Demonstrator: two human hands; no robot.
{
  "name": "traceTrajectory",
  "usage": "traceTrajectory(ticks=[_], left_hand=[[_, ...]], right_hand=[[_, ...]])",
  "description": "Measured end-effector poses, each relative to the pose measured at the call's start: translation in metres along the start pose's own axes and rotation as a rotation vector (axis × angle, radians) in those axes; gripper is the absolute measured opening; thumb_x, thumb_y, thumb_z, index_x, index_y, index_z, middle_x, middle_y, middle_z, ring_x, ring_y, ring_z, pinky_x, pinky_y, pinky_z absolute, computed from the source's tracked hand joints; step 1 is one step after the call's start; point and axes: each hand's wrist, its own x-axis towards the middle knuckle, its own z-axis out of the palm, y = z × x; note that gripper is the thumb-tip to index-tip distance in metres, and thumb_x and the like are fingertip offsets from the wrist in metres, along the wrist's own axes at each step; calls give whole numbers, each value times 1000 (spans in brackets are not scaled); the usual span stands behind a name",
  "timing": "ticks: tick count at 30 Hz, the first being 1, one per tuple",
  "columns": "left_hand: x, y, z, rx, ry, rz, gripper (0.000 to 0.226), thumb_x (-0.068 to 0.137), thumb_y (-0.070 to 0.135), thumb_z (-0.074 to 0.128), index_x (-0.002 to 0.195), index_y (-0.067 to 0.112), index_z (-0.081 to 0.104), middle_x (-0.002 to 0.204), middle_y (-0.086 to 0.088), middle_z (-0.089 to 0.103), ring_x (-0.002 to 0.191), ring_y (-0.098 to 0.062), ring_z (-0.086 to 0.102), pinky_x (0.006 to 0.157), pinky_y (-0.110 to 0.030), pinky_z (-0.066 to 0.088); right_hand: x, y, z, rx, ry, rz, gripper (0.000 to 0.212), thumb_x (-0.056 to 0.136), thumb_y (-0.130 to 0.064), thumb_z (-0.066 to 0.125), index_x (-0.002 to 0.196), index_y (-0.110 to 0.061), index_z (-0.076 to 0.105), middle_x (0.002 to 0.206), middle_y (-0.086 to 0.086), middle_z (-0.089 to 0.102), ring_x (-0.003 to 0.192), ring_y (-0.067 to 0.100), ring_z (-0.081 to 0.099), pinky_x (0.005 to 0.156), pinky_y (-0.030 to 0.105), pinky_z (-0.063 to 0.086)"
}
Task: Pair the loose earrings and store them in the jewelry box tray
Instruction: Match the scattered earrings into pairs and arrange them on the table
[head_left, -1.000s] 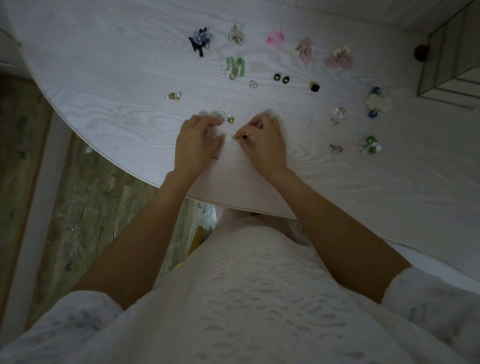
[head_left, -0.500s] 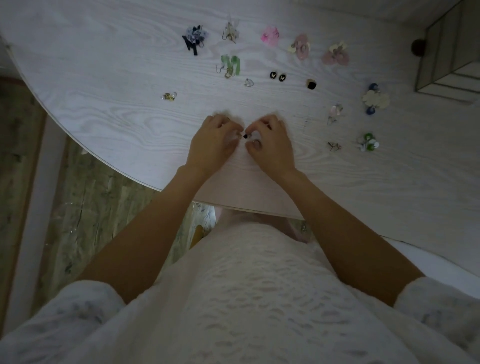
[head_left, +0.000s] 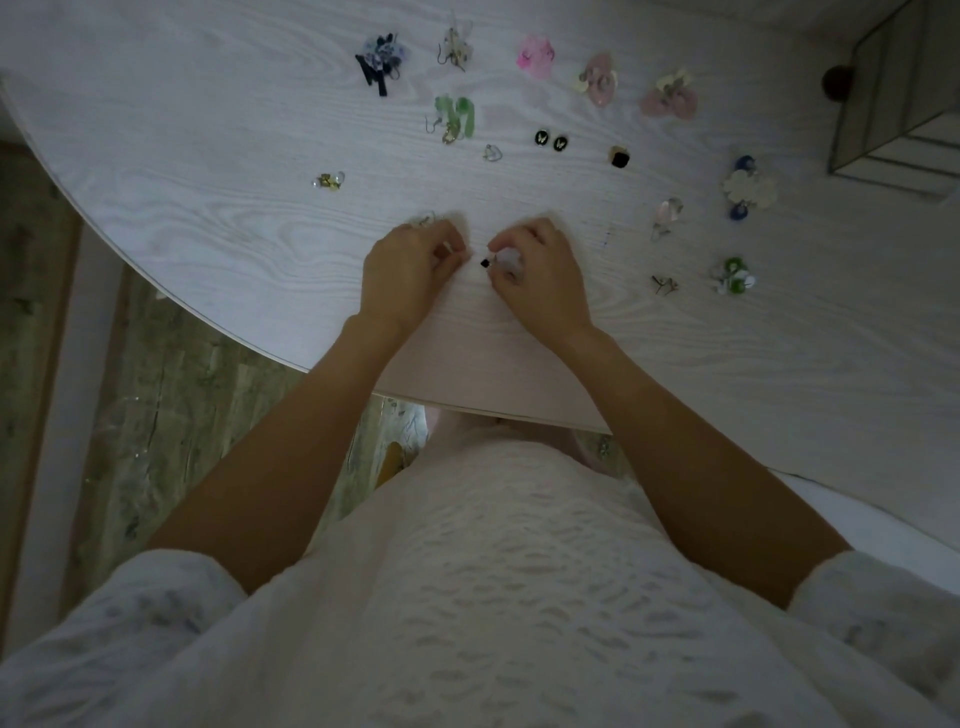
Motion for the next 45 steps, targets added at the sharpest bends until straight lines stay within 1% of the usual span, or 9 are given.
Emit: traceTrajectory(ticks=[5,12,18,22,28,33,38,42,45], left_hand=[[-5,-6,-3,-16,51,-27,21,90,27,56,100,15,70,90,-10,68,88,-26,56,75,-30,39],[-10,-22,-14,-73,174,-69,22,91,19,50,105,15,66,94,-7,67,87,-26,53,70,-21,32],[-4,-16,-15,126,47,180,22,82,18,61,103,12,67,98,-10,69,91,-33,55,73,-33,43],[7,-7,-11,188,2,128,18,88,24,57,99,16,68,92,-8,70,88,-27,57,67,-33,42],[7,-1,-9,-498,-40,-181,12,84,21,65,94,24,71,77,16,64,71,4,55,72,-10,44],[3,-2,-9,-617,-36,-248,14,82,21,68,96,20,71,80,9,66,78,-2,60,81,-20,48],[2,-1,-9,-385,14,-162,10,81,23,67,90,24,69,79,11,67,68,-1,56,67,-12,43],[18,13,-5,-46,14,75,14,83,21,60,95,17,67,88,3,70,79,-19,56,70,-24,37],[40,29,7,9,-33,162,17,86,17,54,96,13,67,92,-7,68,85,-26,57,71,-28,38]], right_hand=[[0,5,-10,84,50,76,20,84,-10,56,102,-13,64,109,5,56,93,13,53,80,21,42],[3,2,-7,19,-16,47,13,83,-17,61,96,-17,65,92,3,63,87,18,55,74,24,41],[12,-5,-1,-137,-41,5,12,85,-16,60,92,-17,68,91,3,68,91,20,56,71,25,41],[19,-10,0,-157,-50,-11,15,86,-15,58,91,-19,71,93,3,69,92,21,57,75,29,45],[17,-17,-7,132,6,91,11,86,-14,61,92,-14,69,89,1,71,81,11,64,72,23,51],[15,-14,-9,510,-48,190,15,86,-3,59,95,-7,70,82,0,66,84,13,63,66,12,48],[13,2,-11,244,35,113,17,86,-5,57,97,-11,68,90,3,70,82,9,62,75,15,48],[19,22,-27,-57,149,24,14,85,-8,53,92,-9,64,88,7,67,82,20,60,76,30,47],[28,32,-39,-156,175,34,14,86,-7,50,92,-7,63,93,10,64,84,21,57,72,22,37]])
